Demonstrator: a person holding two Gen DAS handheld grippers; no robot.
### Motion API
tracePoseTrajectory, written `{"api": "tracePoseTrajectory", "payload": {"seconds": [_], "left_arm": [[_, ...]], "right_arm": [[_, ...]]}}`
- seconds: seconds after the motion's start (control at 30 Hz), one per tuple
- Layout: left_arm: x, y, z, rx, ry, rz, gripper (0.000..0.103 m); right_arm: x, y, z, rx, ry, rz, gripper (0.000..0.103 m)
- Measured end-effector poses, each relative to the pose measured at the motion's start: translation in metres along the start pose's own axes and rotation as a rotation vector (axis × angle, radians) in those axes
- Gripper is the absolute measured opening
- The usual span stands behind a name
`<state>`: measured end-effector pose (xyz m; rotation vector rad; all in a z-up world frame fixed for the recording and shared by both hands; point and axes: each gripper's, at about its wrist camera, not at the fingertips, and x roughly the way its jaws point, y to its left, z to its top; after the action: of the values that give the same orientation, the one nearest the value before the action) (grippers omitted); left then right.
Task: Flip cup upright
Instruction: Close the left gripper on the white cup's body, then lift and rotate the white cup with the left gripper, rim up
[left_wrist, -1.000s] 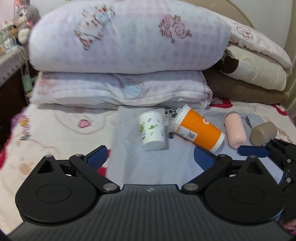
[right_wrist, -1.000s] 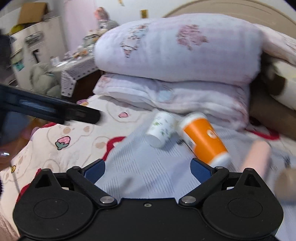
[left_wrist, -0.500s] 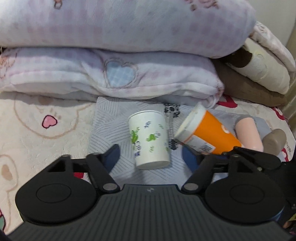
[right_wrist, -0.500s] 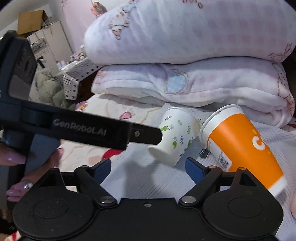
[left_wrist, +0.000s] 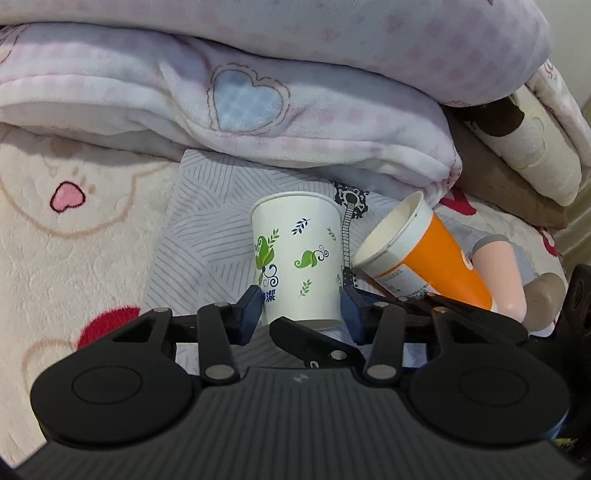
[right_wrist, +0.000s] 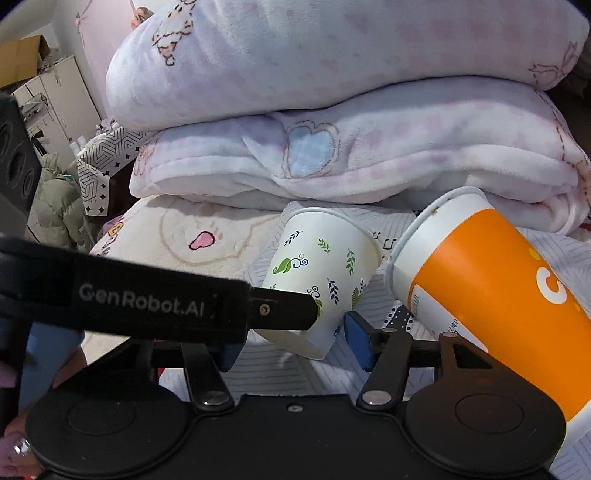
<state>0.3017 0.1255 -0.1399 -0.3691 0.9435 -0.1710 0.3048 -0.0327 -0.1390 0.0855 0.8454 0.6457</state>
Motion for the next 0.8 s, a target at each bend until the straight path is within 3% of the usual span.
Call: {"api": "tracePoseTrajectory", "payload": {"seconds": [0.23, 0.43, 0.57, 0.8], "left_arm": [[-0.013, -0.006, -0.004, -0.006, 0.018, 0.016, 0.045], [-0.041, -0.016, -0.032, -0.039, 0.042, 0.031, 0.045], [-0.055, -0.019, -0.053, -0.096, 0.093, -0.006, 0.046], [-0.073, -0.044, -0.086, -0.080, 0.107, -0.103, 0.045]], "right_arm": [[-0.009, 0.003, -0.004, -0.016, 0.011, -0.009, 0.063], [-0.035, 0.015, -0.017, 0.005, 0.036, 0.026, 0.063], [-0.056, 0.026, -0.033, 0.012, 0.054, 0.016, 0.063], [-0.105, 0.033, -0.063, -0.010, 0.058, -0.013, 0.062]]}}
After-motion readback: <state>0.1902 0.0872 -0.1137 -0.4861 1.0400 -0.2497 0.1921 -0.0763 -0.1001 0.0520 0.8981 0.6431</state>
